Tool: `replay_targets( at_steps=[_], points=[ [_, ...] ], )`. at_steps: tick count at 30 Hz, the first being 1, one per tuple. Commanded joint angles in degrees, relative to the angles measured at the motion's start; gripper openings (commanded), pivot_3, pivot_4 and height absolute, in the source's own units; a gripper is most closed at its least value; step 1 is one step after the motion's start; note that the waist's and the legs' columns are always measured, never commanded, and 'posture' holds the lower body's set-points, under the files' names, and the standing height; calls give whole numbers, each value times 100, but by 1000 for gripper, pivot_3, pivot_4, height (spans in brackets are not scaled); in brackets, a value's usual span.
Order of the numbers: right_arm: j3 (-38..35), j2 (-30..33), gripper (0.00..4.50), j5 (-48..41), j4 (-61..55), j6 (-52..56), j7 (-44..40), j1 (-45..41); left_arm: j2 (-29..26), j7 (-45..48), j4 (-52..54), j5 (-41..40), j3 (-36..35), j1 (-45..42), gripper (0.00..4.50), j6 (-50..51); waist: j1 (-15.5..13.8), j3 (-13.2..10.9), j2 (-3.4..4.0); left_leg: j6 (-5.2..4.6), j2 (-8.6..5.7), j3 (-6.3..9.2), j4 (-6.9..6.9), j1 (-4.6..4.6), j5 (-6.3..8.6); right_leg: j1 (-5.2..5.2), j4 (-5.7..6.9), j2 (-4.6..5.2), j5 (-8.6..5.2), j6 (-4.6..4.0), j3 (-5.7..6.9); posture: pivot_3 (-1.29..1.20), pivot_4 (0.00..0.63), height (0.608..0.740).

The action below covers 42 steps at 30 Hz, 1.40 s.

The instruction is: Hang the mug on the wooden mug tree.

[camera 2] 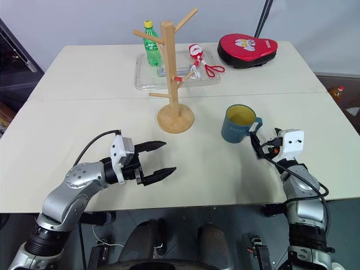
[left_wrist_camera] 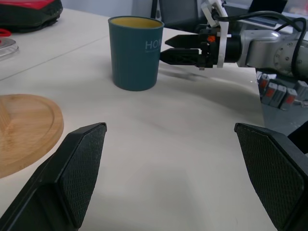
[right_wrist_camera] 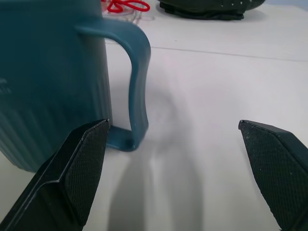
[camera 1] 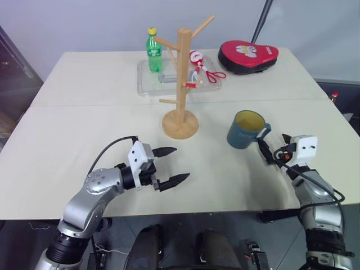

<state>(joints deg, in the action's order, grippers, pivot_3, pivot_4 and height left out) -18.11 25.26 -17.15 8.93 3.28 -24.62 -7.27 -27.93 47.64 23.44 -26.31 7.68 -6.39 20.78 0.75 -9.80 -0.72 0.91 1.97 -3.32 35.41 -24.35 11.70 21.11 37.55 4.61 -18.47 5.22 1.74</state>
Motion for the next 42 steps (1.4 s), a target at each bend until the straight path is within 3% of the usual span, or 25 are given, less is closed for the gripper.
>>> replay_targets(
  at_steps=[1, 8, 9, 12, 17, 18, 23, 29, 34, 42],
  points=[
    [-31, 13, 4441, -1, 73, -193, -42, -178, 9, -9, 255, 2, -14, 8, 4500, -124, 2, 0, 0, 0, 1, 1, 0, 0, 0, 0, 1, -1, 0, 0, 0, 0, 150, 736],
    [102, -14, 4441, 72, 483, -279, -85, -615, -28, 1, 255, -4, -35, -18, 4500, -108, 2, 0, 0, 0, 1, 0, 3, 0, 0, 1, 4, -2, 0, 0, 0, 0, 150, 736],
    [124, -21, 4206, 80, 537, -286, -89, -663, -28, -3, 257, -9, -43, -24, 4500, -103, -2, 0, 0, 0, 1, 0, 3, 0, 0, 1, 5, -2, 0, 0, 0, 0, 150, 736],
    [171, -36, 3079, 75, 633, -281, -119, -754, -14, -34, 263, -36, -85, -37, 4500, -94, -3, 0, 0, 0, 1, 0, 3, -1, 0, 1, 5, -1, 0, 0, 0, 0, 150, 736],
    [235, -62, 393, 16, 669, -231, -253, -799, 20, -104, 263, -103, -166, -64, 4500, -75, -3, 0, 0, 0, 0, 0, 4, -1, 0, 0, 5, -1, 0, 0, 0, 0, 150, 736],
    [241, -67, 50, 10, 669, -230, -271, -796, 19, -109, 262, -107, -168, -68, 4500, -73, -3, 0, 0, 0, 0, 0, 4, -1, 0, 1, 5, -1, 0, 0, 0, 0, 150, 736],
    [305, -64, 50, -39, 345, -123, -389, -647, -6, -125, 236, -123, -220, -31, 4500, -97, 3, 0, 1, 0, 2, 1, 5, 0, 0, 0, 5, -2, 0, 0, 0, 0, 150, 736],
    [1180, 895, 50, 827, -1777, -134, -1030, -212, -123, -181, -95, -57, -636, -62, 4500, -284, 19, -3, 7, 0, 2, 0, 5, -3, 0, 7, 6, 0, 0, 1, -1, 0, 150, 736],
    [1475, 1224, 50, 776, -3140, 842, -1108, -993, -288, -56, -533, -5, -967, -226, 4500, -503, 10, -4, 8, 1, 14, 0, 20, -2, 0, 18, 34, -5, -1, -1, 0, 0, 150, 736],
    [2017, 1440, 50, 1162, -3461, 1798, -1160, -1820, -411, 20, -859, -2, -1204, -473, 4500, -700, -38, -4, -8, -3, 6, -1, 28, -15, 2, 16, 22, 12, -1, -2, 0, 0, 150, 736]
  ],
)
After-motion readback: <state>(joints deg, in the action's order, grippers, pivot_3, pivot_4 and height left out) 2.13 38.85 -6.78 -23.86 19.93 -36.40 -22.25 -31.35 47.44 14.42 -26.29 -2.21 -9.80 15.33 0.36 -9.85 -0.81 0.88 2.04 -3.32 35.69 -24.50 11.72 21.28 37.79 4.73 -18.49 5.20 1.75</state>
